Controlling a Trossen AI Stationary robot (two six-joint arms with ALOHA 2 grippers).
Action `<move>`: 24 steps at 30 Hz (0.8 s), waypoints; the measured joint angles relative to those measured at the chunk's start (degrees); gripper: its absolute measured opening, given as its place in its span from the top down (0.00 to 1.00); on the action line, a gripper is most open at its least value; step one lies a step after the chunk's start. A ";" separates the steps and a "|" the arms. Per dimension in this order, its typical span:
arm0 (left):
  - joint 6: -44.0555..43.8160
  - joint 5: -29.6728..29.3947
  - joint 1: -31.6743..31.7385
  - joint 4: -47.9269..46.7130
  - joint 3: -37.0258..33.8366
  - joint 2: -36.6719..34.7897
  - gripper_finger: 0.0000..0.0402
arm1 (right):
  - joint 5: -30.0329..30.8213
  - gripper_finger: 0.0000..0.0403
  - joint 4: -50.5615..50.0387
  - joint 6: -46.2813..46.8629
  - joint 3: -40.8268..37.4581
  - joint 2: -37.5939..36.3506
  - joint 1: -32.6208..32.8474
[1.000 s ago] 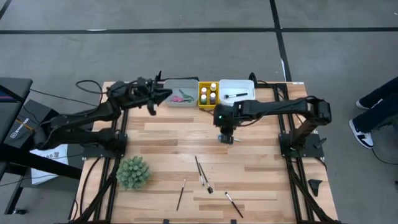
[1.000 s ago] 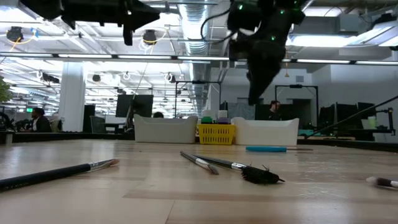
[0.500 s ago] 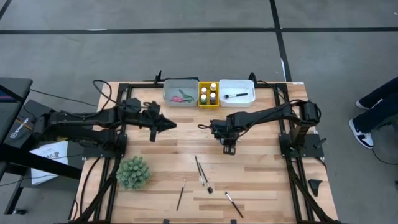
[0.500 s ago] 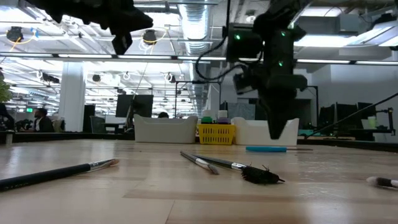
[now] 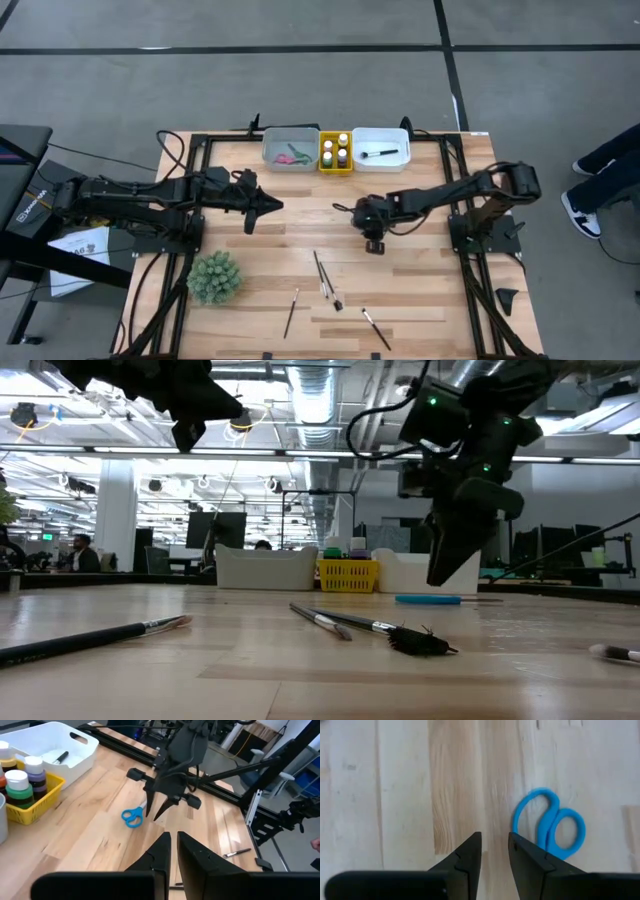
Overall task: Pick & Place Paint Supplies
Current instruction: Put the blue scissors into the gray bin
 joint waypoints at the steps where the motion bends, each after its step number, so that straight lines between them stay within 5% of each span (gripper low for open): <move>1: -0.06 -0.02 0.00 -0.04 0.00 0.00 0.94 | -0.02 0.77 0.94 -1.29 -0.56 -0.48 0.00; 24: -0.15 0.00 0.00 -0.11 0.00 0.00 0.94 | 1.30 0.77 6.06 -15.07 -1.81 0.07 -2.04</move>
